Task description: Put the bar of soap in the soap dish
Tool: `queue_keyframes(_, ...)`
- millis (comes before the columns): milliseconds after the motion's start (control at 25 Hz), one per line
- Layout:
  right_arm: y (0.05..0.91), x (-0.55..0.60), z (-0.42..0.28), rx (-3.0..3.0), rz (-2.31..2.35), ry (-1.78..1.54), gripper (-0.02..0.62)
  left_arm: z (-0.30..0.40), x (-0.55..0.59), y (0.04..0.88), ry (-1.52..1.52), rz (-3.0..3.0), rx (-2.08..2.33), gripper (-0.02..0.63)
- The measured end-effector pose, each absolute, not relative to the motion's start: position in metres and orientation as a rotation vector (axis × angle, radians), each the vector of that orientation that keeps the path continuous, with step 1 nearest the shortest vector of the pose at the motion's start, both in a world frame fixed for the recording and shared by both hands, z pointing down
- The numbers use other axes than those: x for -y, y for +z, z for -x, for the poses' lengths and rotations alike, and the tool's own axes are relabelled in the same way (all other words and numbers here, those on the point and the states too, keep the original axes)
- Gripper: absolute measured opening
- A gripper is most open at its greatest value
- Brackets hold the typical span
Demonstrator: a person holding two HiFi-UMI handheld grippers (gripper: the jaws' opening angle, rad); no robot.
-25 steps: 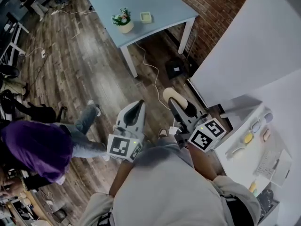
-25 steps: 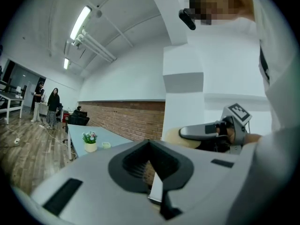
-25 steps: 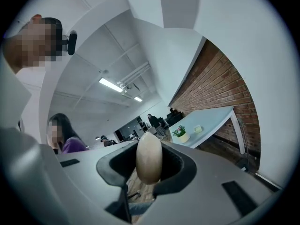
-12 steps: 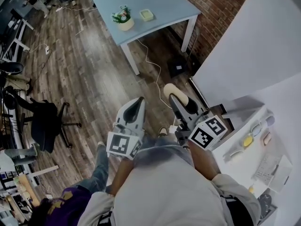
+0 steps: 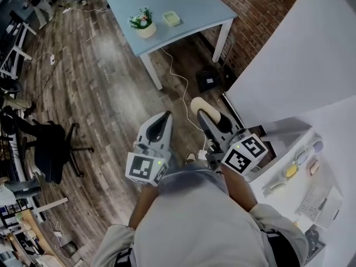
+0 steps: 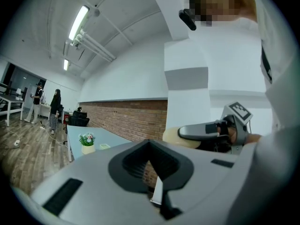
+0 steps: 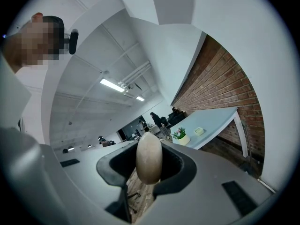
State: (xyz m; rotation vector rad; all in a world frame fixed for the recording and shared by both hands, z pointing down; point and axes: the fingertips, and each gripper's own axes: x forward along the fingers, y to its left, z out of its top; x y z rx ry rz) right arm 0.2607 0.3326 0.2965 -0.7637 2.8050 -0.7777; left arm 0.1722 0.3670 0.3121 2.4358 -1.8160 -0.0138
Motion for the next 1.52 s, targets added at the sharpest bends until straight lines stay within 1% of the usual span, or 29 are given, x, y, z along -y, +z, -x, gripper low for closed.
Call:
queue_keyframes(200, 0.295, -0.311, -0.24, -2.815, 0.766, -0.772, 0.114, -0.155, -0.342, 0.31, -0.019, -2.452, 1.799, 0.003)
queue_keyframes(520, 0.299, -0.275, -0.194, -2.814, 0.807, -0.778, 0.114, -0.108, -0.3, 0.31, -0.044, -2.477, 1.755, 0.003)
queue_keyframes(1200, 0.295, -0.221, -0.075, -2.819, 0.9, -0.729, 0.114, 0.003, -0.237, 0.3, -0.065, -2.569, 1.66, 0.003)
queue_keyframes(1520, 0.294, -0.211, -0.046, -2.824, 0.927, -0.709, 0.114, 0.026, -0.224, 0.3, -0.073, -2.588, 1.629, 0.003)
